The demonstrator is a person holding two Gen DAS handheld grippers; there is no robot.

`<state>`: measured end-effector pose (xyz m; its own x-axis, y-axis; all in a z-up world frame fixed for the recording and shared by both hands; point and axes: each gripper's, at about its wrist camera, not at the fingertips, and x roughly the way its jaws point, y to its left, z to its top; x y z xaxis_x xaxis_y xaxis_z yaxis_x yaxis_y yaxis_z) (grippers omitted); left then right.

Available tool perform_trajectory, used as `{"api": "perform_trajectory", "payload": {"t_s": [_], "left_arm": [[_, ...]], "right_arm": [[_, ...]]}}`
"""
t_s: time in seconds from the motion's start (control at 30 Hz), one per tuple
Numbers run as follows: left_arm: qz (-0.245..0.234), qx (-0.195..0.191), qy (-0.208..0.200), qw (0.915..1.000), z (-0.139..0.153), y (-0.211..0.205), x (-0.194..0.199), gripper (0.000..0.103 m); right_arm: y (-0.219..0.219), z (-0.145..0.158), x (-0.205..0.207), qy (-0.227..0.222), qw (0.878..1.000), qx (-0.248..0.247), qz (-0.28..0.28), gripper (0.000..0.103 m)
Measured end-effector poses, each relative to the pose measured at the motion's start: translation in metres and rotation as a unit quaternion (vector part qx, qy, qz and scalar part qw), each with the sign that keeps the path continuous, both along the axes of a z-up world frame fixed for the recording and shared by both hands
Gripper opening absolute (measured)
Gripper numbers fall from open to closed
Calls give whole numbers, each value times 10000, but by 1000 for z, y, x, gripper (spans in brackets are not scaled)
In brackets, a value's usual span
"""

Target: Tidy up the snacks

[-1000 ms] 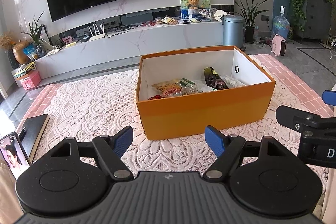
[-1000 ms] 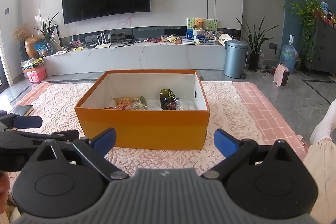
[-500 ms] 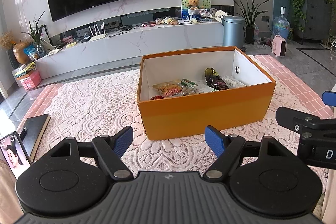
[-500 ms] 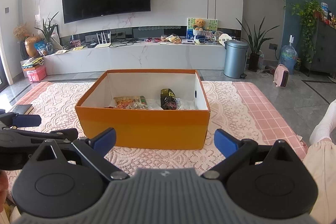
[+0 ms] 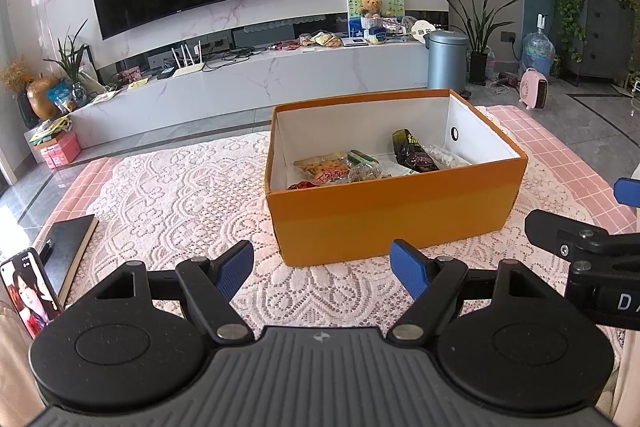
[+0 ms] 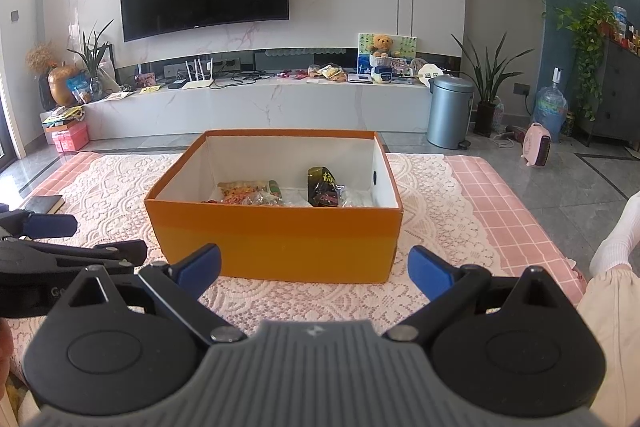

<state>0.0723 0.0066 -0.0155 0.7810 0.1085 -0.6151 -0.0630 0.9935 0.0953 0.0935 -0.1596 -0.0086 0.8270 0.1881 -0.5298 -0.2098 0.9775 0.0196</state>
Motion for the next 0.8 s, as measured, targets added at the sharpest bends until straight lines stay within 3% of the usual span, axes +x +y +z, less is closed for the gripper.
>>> {"api": "perform_trajectory", "payload": {"t_s": [0.8], "left_arm": [[116,-39,-33,9999,2,3,1,91]], "right_arm": [[0,-2,-1,30,10000,-34,49,97]]}}
